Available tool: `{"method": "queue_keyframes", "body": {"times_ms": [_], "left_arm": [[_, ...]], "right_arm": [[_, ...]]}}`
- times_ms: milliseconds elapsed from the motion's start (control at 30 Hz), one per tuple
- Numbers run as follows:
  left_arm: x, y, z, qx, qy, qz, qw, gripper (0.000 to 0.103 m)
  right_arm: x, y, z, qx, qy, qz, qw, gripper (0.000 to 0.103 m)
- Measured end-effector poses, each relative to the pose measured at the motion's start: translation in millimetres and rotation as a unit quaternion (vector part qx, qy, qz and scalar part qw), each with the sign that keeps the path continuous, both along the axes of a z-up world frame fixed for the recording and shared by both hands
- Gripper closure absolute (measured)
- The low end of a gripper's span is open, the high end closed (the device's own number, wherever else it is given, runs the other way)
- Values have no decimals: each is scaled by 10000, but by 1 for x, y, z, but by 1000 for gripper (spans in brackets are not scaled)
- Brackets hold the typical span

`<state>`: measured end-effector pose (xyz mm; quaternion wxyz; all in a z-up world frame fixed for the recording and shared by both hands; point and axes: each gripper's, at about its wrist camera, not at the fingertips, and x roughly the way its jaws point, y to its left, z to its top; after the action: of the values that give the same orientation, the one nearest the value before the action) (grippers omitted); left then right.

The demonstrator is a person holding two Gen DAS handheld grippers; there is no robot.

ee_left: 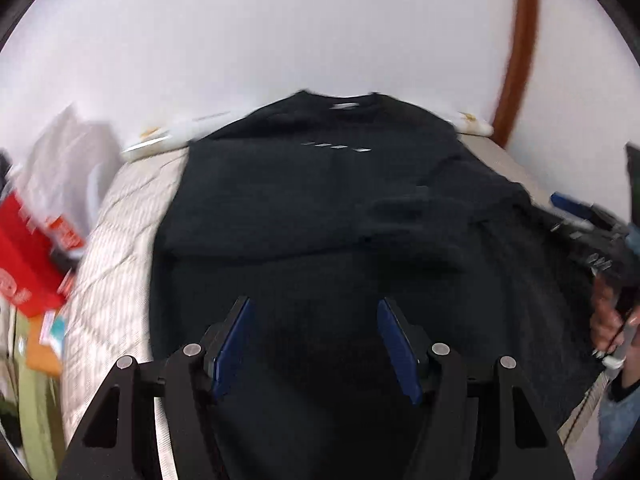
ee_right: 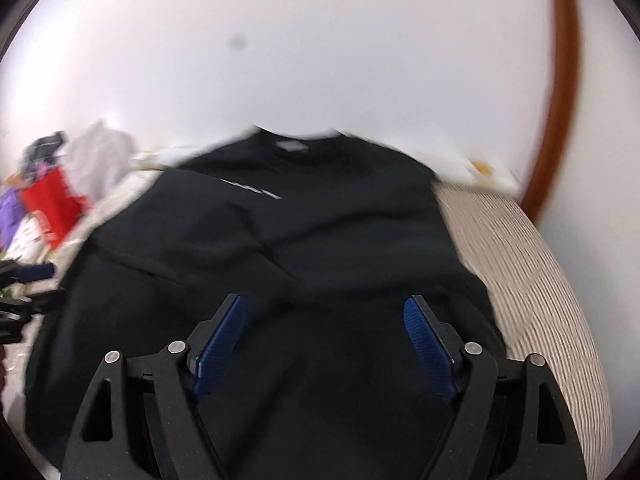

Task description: Fold small clothes

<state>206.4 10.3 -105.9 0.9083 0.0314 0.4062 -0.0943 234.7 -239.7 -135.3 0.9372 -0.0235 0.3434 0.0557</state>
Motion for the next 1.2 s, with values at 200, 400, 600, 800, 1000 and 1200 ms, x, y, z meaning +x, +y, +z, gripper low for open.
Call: {"method": "queue_keyframes", "body": {"times_ms": [200,400,600,800,1000,1200], "left_arm": [[32,-75,-4,123,45,-468,9988,42],[51,-135,-31,689,-19,-688,9952,42],[64,-166,-57,1242,-74,-621,9903,42],[70,-180,-69,1596,-328,-430,9857,41],[77,-154,-41,1078,-463,-429,9922,87],[77,-67,17,641,-1068,290,9918,87]], "right_arm": [[9,-42,-43,157,524,-420,9976,79],[18,-56,-60,407,702,-456,9957,82],[21,-67,-66,772,823,-434,9927,82],[20,-70,-67,898,819,-437,9916,82],[20,-69,-67,879,826,-440,9917,82],[21,-68,-66,840,826,-449,9920,82]]}}
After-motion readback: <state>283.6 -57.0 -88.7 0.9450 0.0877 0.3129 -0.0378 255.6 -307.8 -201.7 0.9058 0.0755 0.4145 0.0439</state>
